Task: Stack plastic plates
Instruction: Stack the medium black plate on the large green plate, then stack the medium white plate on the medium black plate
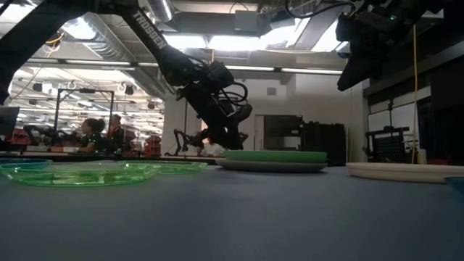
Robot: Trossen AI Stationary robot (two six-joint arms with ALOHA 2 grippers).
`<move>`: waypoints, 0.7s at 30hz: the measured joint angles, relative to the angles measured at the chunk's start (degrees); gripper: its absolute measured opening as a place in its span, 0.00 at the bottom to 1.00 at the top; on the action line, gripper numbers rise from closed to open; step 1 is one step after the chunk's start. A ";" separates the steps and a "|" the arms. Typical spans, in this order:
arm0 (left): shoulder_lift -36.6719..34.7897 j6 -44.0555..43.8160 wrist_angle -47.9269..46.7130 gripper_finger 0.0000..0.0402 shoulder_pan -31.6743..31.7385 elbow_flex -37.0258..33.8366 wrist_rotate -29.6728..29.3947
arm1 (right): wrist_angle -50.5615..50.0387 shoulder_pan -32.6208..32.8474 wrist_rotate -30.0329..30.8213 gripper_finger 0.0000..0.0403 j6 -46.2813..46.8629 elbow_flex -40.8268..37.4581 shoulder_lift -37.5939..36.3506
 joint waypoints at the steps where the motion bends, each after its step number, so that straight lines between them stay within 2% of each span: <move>1: 0.00 0.00 0.03 0.15 0.00 0.00 0.00 | 0.00 0.00 0.00 0.20 0.00 0.00 0.00; 12: -0.04 0.12 1.64 0.15 0.00 0.00 -0.94 | -0.04 -0.01 0.00 0.20 0.02 0.00 0.00; 21: -0.77 4.07 1.47 0.15 0.08 -0.04 3.49 | -0.07 0.01 -0.13 0.20 0.01 0.00 0.00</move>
